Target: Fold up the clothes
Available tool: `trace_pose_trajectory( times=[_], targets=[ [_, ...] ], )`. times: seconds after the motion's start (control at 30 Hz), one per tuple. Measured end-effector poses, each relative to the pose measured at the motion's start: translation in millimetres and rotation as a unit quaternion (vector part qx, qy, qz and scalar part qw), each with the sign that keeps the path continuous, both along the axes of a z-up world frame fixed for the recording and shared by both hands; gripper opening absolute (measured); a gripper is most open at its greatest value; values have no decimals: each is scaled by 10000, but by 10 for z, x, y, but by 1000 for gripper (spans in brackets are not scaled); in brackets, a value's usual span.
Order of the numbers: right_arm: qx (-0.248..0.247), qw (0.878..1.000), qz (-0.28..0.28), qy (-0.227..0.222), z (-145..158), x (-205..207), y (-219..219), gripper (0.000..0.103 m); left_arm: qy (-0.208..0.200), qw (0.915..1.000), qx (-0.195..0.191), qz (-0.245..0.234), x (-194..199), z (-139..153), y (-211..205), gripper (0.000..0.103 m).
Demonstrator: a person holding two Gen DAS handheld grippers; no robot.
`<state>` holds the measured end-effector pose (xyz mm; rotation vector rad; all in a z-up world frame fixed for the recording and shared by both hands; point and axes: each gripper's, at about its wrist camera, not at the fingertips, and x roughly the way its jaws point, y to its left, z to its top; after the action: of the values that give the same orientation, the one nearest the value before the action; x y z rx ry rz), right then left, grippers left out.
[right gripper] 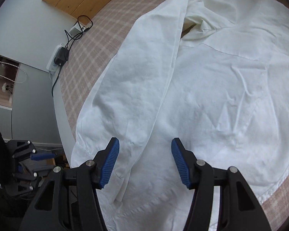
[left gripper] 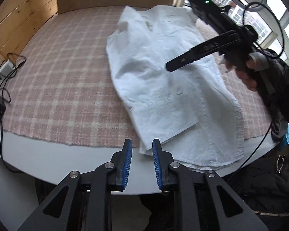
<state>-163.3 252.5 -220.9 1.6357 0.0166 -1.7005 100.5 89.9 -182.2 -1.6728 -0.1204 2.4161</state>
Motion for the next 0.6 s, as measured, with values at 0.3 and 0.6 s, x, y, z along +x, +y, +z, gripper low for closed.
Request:
trace_pose_trajectory(
  times=[0.3,0.6],
  targets=[
    [-218,9995,214,106,14,83,-178,56,164,9980,209,-579,-365,-189,634,37],
    [-576,9963,224,-591,15,158,-159,7,93,9988,-337,-332,-508,-529,988,51]
  ],
)
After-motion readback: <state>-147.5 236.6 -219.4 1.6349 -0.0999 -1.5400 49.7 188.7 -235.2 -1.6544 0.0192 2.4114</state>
